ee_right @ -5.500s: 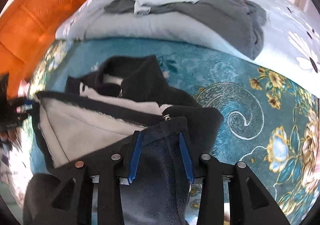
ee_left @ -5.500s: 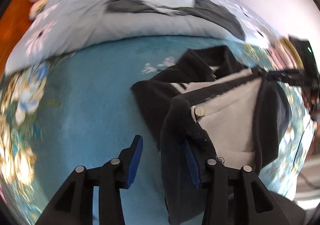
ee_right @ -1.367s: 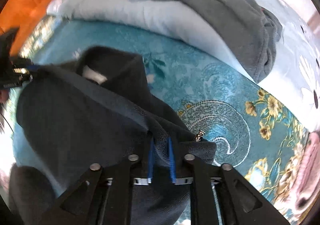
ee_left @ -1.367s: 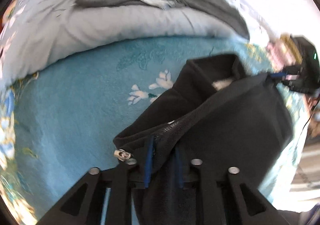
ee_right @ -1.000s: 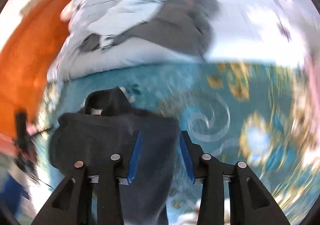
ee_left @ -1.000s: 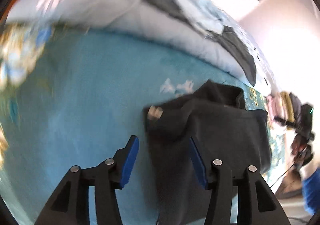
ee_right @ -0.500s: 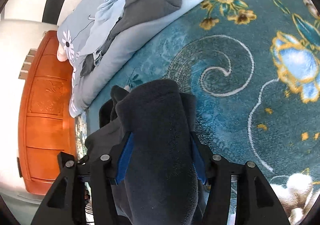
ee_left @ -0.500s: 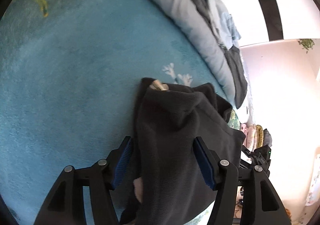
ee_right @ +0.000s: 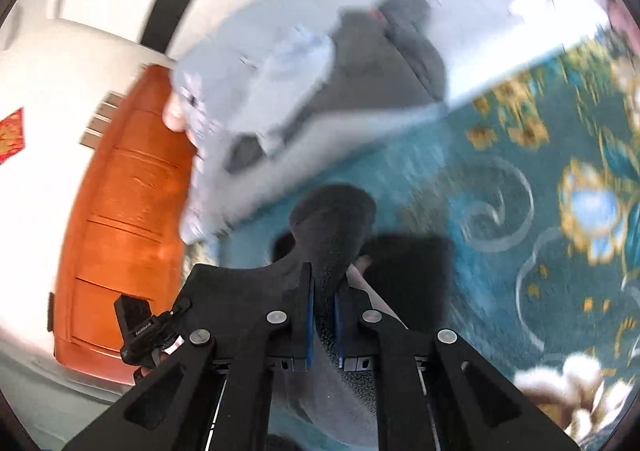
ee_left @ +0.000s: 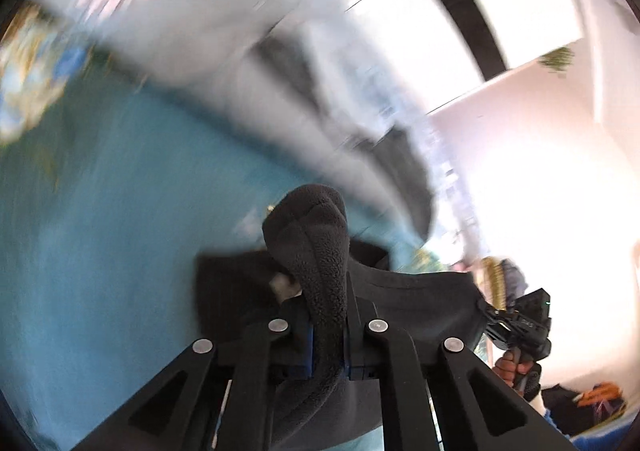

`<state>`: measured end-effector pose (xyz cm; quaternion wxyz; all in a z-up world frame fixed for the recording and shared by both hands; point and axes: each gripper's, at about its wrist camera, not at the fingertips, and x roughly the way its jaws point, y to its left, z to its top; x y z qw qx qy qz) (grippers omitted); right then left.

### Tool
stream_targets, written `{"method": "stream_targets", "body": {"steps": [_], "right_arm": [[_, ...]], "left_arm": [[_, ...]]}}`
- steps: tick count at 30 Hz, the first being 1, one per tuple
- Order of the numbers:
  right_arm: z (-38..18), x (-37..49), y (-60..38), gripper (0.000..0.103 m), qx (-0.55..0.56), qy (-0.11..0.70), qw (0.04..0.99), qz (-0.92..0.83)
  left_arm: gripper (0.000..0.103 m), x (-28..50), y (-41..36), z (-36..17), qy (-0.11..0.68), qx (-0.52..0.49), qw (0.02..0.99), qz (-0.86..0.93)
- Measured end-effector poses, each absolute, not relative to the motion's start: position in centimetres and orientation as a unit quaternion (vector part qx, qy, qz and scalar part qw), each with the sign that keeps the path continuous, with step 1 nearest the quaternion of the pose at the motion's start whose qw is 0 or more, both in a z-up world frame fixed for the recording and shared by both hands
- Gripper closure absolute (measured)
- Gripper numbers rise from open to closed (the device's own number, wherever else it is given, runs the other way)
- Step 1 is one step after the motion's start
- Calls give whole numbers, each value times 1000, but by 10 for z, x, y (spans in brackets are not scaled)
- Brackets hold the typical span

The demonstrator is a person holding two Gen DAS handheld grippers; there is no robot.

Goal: Fold clothes

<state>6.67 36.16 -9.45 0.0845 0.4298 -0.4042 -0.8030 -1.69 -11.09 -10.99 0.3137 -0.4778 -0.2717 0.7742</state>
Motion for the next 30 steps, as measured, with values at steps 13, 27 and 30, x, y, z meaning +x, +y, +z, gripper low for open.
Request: {"method": "stream_targets", "body": {"steps": [13, 27, 30], "right_arm": [[-183, 31, 386, 95, 490, -406, -5, -771], [-187, 19, 398, 95, 488, -390, -20, -781], [-199, 24, 398, 95, 498, -395, -26, -771]], "left_arm": [[93, -70, -102, -217, -198, -580, 233, 755], [90, -94, -94, -221, -150, -583, 251, 758], [89, -95, -96, -224, -164, -583, 249, 755]]}}
